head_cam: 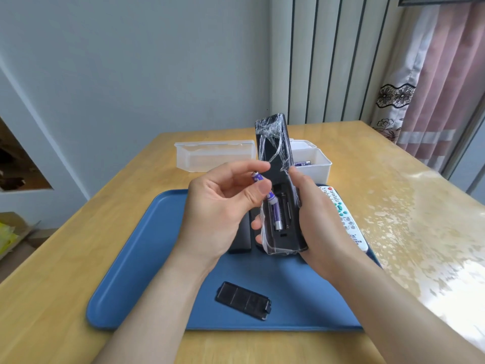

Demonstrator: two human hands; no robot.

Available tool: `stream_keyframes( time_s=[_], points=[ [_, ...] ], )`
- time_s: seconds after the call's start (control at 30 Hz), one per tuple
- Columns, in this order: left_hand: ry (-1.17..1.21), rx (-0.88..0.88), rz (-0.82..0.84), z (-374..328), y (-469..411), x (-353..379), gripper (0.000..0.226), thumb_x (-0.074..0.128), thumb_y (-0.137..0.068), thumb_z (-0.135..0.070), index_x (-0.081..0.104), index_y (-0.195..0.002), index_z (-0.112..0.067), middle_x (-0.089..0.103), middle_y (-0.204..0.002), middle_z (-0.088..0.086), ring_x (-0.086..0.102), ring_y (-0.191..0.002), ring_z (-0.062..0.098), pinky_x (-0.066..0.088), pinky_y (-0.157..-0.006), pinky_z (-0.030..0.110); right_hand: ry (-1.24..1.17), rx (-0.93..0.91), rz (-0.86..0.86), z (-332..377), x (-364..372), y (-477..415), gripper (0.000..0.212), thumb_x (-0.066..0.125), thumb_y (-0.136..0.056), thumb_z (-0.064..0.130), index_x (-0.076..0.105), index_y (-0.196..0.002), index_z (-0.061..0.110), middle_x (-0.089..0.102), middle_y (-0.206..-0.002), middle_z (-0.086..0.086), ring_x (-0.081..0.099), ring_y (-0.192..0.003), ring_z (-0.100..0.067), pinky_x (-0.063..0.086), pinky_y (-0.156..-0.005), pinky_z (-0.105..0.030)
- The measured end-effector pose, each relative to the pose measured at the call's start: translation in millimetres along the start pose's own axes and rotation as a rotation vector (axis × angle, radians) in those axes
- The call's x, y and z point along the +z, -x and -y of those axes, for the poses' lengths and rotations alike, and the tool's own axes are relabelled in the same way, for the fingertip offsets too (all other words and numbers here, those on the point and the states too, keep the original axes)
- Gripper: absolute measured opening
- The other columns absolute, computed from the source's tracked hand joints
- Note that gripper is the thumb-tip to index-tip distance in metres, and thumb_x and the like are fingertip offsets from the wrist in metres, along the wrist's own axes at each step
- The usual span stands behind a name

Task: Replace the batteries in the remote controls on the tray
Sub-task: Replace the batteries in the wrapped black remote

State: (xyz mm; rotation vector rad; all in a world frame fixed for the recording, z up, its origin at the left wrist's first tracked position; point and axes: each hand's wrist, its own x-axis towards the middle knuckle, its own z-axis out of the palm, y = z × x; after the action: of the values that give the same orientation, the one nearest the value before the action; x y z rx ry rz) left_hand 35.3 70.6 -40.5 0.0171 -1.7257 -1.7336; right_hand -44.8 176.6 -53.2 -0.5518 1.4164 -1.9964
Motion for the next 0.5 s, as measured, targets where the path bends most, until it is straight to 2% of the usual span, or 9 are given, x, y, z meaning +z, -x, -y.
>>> stream_keyframes(
  time_s=[0.13,0.23,0.3,0.37,0.43,0.47,0.5],
  points=[
    [-0.115,0.035,-0.058,5,1,6,0.027,0.076,-0.074,0.002,0.06,-0.08,-0.019,0.071,-0.066,0.007,0.051,-0.046,0.024,0.045,-0.044,0.027,-0.029,0.01,-0.023,2,2,1,0.047,0.037,-0.101,0.045,0.064,-0.1,0.007,0.062,-0.062,-0.016,0.06,-0.055,-0.029,0.053,-0.052,-0.037],
    [-0.176,0.048,-0.06,9,4,12,0.03,0.078,-0.073,0.002,0.06,-0.073,-0.023,0.071,-0.066,0.001,0.056,-0.048,0.017,0.043,-0.045,0.023,-0.003,-0.046,-0.078,0,2,1,0.041,0.041,-0.101,0.044,0.064,-0.096,0.011,0.064,-0.072,-0.011,0.064,-0.061,-0.026,0.055,-0.059,-0.041],
    [-0.238,0.055,-0.055,12,6,15,0.029,0.079,-0.074,-0.004,0.062,-0.075,-0.027,0.072,-0.07,-0.001,0.047,-0.044,0.019,0.04,-0.043,0.029,0.041,-0.078,-0.11,-4,0,-3,0.04,0.042,-0.1,0.047,0.067,-0.096,0.016,0.07,-0.085,-0.008,0.069,-0.077,-0.025,0.056,-0.07,-0.043],
    [-0.273,0.069,-0.062,15,7,16,0.025,0.08,-0.075,-0.01,0.066,-0.081,-0.03,0.072,-0.073,-0.004,0.039,-0.042,0.024,0.038,-0.042,0.032,0.062,-0.08,-0.139,-7,0,-5,0.041,0.046,-0.093,0.056,0.07,-0.103,0.024,0.073,-0.106,-0.004,0.069,-0.102,-0.024,0.054,-0.09,-0.047],
    [-0.292,0.095,-0.072,17,7,18,0.019,0.079,-0.073,-0.019,0.07,-0.084,-0.031,0.072,-0.075,-0.006,0.039,-0.048,0.033,0.039,-0.045,0.031,0.08,-0.079,-0.154,-6,1,-5,0.059,0.049,-0.078,0.067,0.067,-0.119,0.027,0.068,-0.124,0.0,0.061,-0.12,-0.021,0.044,-0.106,-0.05],
    [-0.322,0.122,-0.077,17,7,19,0.018,0.079,-0.071,-0.022,0.071,-0.084,-0.032,0.071,-0.075,-0.008,0.04,-0.051,0.031,0.039,-0.048,0.027,0.074,-0.089,-0.168,-6,0,-6,0.066,0.05,-0.074,0.068,0.065,-0.123,0.028,0.066,-0.129,0.001,0.058,-0.124,-0.019,0.04,-0.11,-0.05],
    [-0.38,0.165,-0.079,18,8,19,0.019,0.08,-0.071,-0.022,0.072,-0.085,-0.033,0.07,-0.077,-0.01,0.04,-0.052,0.02,0.038,-0.052,0.022,0.07,-0.097,-0.183,-5,0,-6,0.066,0.049,-0.073,0.068,0.065,-0.123,0.028,0.065,-0.129,0.002,0.057,-0.125,-0.019,0.038,-0.111,-0.05]
  ],
)
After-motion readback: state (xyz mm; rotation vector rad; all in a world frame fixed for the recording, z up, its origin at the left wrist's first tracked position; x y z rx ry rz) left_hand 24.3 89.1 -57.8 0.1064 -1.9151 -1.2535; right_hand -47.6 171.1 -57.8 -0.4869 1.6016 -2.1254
